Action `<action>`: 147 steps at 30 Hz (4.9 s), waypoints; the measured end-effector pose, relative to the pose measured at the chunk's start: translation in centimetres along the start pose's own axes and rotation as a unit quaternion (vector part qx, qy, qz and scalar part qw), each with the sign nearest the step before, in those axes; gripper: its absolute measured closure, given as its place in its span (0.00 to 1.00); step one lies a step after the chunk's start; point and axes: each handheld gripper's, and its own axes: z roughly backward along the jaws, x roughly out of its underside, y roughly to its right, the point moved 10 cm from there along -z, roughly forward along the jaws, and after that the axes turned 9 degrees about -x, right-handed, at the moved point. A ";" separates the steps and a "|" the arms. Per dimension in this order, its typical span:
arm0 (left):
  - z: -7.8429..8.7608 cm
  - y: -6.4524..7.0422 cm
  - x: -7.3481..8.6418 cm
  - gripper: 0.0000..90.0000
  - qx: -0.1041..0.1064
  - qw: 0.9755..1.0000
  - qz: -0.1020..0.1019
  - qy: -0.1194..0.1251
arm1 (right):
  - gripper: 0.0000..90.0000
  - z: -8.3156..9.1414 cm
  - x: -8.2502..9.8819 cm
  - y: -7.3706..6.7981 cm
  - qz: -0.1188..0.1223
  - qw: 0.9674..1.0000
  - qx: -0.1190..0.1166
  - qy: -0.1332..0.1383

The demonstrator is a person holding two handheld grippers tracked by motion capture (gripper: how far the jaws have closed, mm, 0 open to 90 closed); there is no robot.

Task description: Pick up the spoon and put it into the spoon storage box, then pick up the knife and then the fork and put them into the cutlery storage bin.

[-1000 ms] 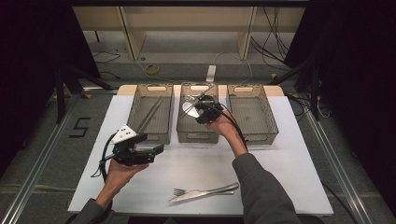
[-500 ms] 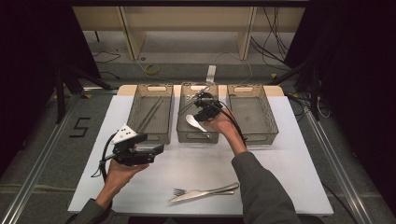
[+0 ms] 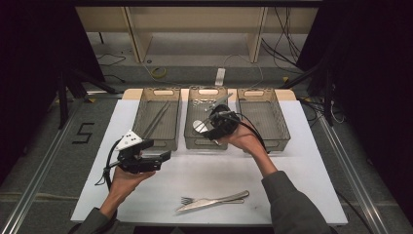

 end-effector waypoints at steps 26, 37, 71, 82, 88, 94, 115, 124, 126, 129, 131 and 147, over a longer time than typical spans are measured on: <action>0.0 0.1 -0.1 0.18 0.004 1.000 -0.001 0.003 | 0.42 0.4 10.9 -9.9 0.060 0.992 -0.099 -0.054; 0.0 0.2 -0.2 0.18 0.007 1.000 -0.001 0.007 | 0.35 -0.5 12.2 -11.1 0.063 0.989 -0.106 -0.082; -0.2 0.5 -0.2 0.18 0.009 1.000 -0.005 0.004 | 0.50 -2.0 14.1 -11.8 0.078 0.981 -0.121 -0.134; 0.0 0.6 -0.1 0.18 0.008 1.000 -0.012 0.004 | 0.59 -2.3 14.4 -12.0 0.090 0.979 -0.119 -0.142; 0.0 0.7 -0.1 0.18 0.011 1.000 -0.012 0.006 | 0.61 -2.5 14.8 -12.2 0.101 0.975 -0.123 -0.158; 0.0 0.7 -0.1 0.18 0.010 1.000 -0.013 0.005 | 0.65 -3.0 15.1 -12.4 0.117 0.971 -0.117 -0.172; 0.0 0.7 0.0 0.18 0.009 1.000 -0.012 0.004 | 0.83 -2.8 15.1 -13.0 0.178 0.959 -0.114 -0.189; 0.0 0.7 0.0 0.18 0.010 1.000 -0.011 0.003 | 0.89 -2.8 15.2 -13.1 0.202 0.952 -0.119 -0.197; 0.0 0.7 0.1 0.18 0.010 1.000 -0.012 0.002 | 0.89 -2.8 15.2 -13.1 0.204 0.952 -0.119 -0.195; 0.0 0.7 0.0 0.18 0.010 1.000 -0.012 0.003 | 0.90 -2.7 15.2 -13.2 0.202 0.952 -0.119 -0.197; 0.0 0.7 0.0 0.18 0.010 1.000 -0.012 0.003 | 0.90 -2.6 15.2 -13.2 0.203 0.952 -0.119 -0.196; 0.2 0.3 -0.3 0.18 0.007 1.000 0.000 0.012 | 0.90 -1.0 13.7 -11.4 0.172 0.970 -0.077 -0.151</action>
